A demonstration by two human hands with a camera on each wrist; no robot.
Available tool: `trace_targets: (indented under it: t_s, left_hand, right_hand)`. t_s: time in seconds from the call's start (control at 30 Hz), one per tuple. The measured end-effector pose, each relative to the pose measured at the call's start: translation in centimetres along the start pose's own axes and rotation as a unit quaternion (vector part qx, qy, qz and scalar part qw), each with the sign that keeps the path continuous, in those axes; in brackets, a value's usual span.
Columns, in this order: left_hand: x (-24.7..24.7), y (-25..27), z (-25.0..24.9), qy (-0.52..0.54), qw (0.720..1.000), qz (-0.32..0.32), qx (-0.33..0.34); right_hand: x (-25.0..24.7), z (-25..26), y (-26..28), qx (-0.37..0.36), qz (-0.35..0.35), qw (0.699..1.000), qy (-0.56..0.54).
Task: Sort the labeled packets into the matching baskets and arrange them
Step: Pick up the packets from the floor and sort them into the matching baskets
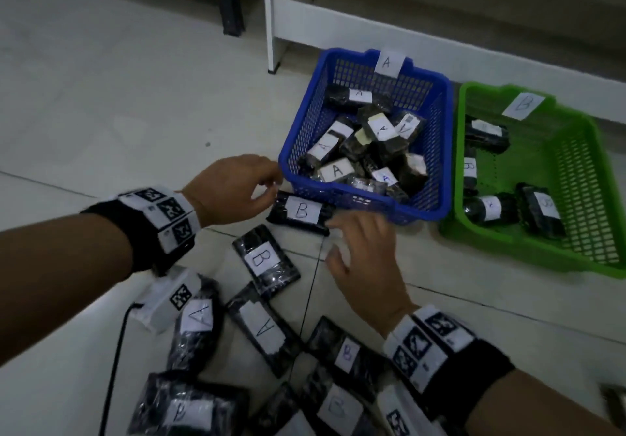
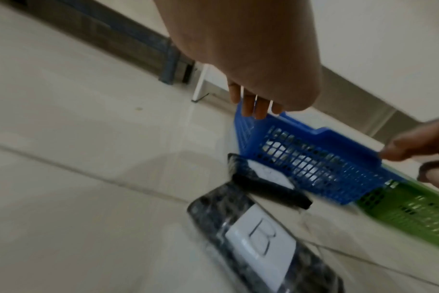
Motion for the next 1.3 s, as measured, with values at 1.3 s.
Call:
trace_targets:
  t_s: [1.3]
  left_hand:
    - [3.9, -5.0, -11.4, 0.141, 0.923, 0.279, -0.223]
  right_hand:
    - [-13.5, -17.2, -2.3, 0.123, 0.467, 0.872, -0.078]
Point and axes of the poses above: each hand's wrist, its own y-axis away from the middle knuckle, its own x-axis out of the palm, z = x × y, the point moved 2 cm from there along -y, towards the middle knuckle, and after that the axes turned 14 degrees about y, right-handed, at the moved point
